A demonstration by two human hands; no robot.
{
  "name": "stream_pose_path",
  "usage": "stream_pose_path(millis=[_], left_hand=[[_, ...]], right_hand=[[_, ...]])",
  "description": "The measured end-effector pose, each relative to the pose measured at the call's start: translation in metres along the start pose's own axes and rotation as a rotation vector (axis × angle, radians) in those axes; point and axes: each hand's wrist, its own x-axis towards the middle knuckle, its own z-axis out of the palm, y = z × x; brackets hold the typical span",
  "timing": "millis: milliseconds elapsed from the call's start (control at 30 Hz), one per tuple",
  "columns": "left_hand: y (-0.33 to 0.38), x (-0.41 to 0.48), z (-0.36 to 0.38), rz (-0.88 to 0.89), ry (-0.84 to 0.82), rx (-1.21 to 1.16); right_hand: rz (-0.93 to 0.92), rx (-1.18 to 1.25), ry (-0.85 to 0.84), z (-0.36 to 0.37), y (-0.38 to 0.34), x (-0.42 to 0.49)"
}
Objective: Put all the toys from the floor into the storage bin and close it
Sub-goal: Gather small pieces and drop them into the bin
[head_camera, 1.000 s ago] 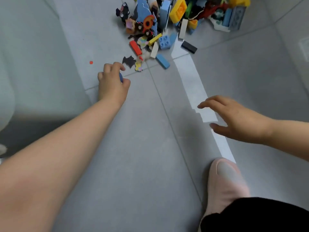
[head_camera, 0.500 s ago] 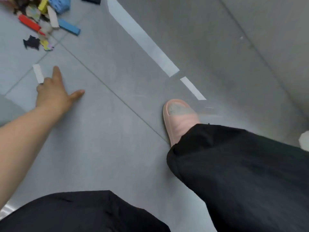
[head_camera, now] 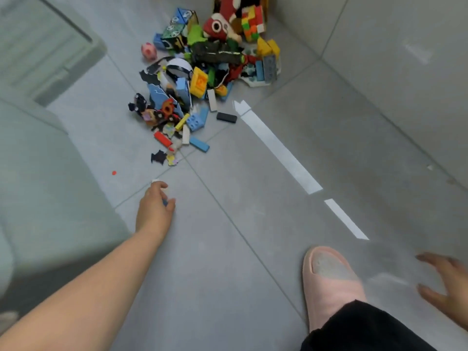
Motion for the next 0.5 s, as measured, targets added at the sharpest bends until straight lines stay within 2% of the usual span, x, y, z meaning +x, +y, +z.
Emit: stream_pose_path(millis=[67, 100, 200, 267, 333, 400, 500], left_hand=[[0.003, 0.014, -0.007, -0.054, 0.138, -0.050], [0.004, 0.024, -0.010, -0.109, 0.163, -0.063], [0.005, 0.050, -0.010, -0.286, 0.037, -0.006], [0.004, 0.059, -0.008, -0.311, -0.064, 0.053], [0.003, 0.060, -0.008, -0.322, -0.090, 0.033], [0.004, 0.054, -0.010, -0.391, -0.063, -0.213], [0.022, 0.035, -0.019, -0.510, -0.006, -0.988]], right_hand=[[0.001, -0.286, 0.110, -0.033, -0.073, 0.051], [-0.108, -0.239, 0.093, -0.039, -0.107, 0.082], [-0.396, -0.307, -0.004, -0.047, -0.209, 0.170], [-0.548, -0.422, -0.058, -0.043, -0.280, 0.214], [-0.684, -0.506, -0.084, -0.030, -0.347, 0.241], [-0.777, -0.550, -0.091, -0.008, -0.398, 0.258], [-0.792, -0.617, -0.074, 0.034, -0.432, 0.281]])
